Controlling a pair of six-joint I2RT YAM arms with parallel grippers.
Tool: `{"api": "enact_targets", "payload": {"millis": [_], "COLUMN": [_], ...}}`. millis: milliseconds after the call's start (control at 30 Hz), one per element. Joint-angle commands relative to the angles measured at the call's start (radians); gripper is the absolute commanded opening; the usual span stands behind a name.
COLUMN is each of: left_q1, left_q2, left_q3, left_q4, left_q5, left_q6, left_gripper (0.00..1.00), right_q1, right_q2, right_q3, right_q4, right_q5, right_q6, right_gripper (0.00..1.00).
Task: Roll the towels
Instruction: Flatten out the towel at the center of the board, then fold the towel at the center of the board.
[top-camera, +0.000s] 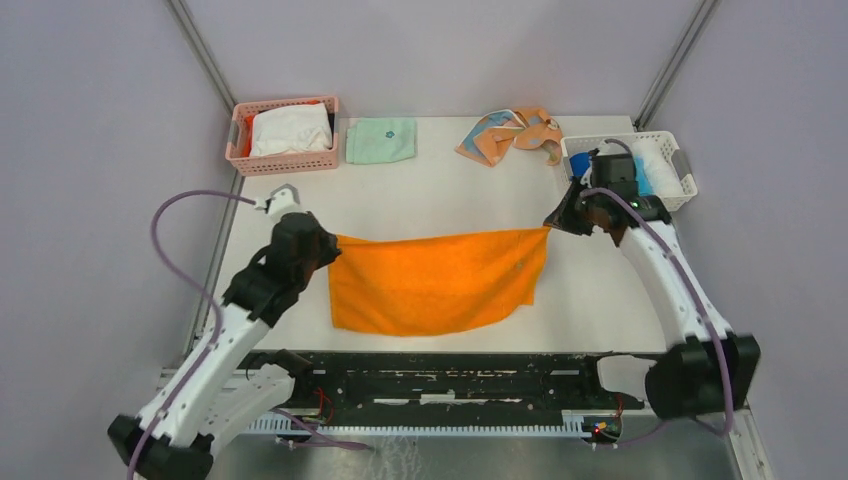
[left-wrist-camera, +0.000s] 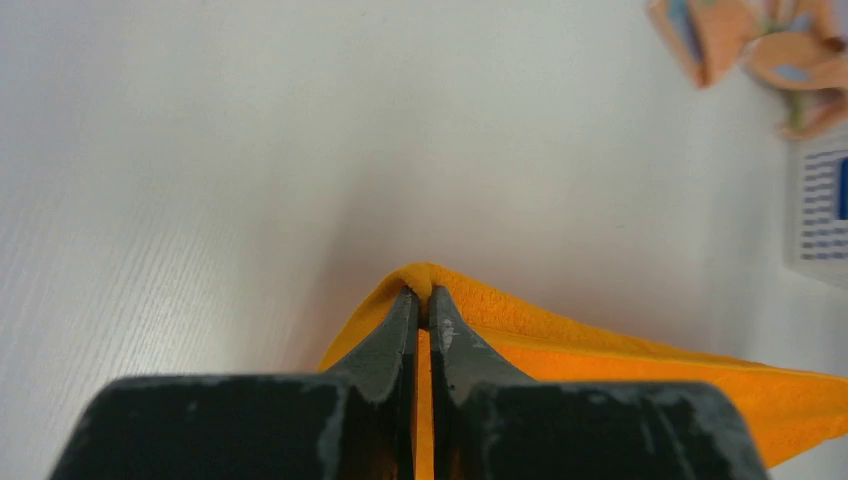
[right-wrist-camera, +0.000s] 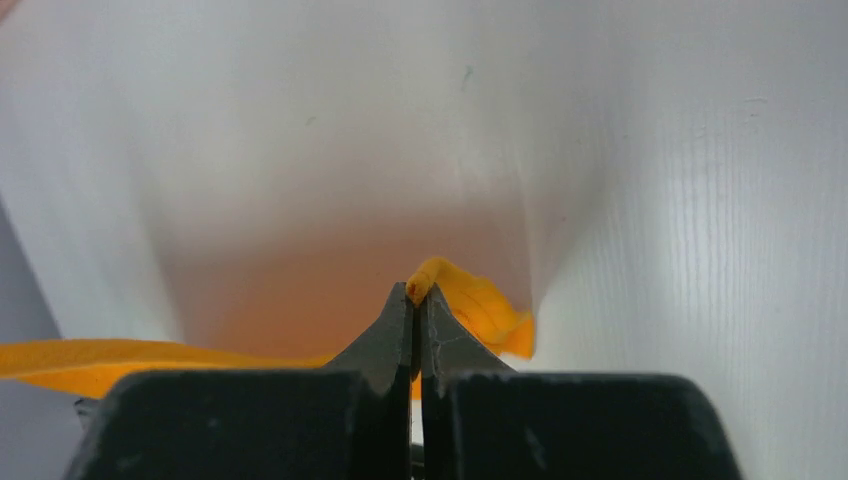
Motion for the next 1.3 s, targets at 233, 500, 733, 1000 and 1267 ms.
{"api": "enact_targets", "payload": {"millis": [233, 500, 733, 1000, 1267], "left_q1": [0.142, 0.222, 0.248, 0.314, 0.368], "left_q2": [0.578, 0.761, 0.674, 0.579, 0.561], "left_q3": [0.11, 0.172, 0.048, -0.072, -0.147], "left_q4": [0.427, 0.506, 0.473, 0.413, 0.391], "left_q5": [-0.072, 0.07, 0.115, 0.192, 0.219], "left_q6": [-0.037, -0.018, -0.076, -0.101, -0.092], "left_gripper": [0.03, 0.03, 0.03, 0.03, 0.03], "right_q1": [-0.007, -0.007, -0.007, -0.005, 0.001], "right_q2": [0.627, 0.718, 0.584, 0.397, 0.241], "right_q3": [0.176, 0.281, 0.126, -0.091, -0.314], "right_q4": [0.441, 0.39, 0.352, 0.348, 0.374], "right_q5": [0.121, 0.109, 0.095, 0.037, -0.051], "right_q6": [0.025, -0.021, -0.016, 0.029, 0.123], "right_gripper": [0.0, 0.01, 0.02, 0.05, 0.07]}}
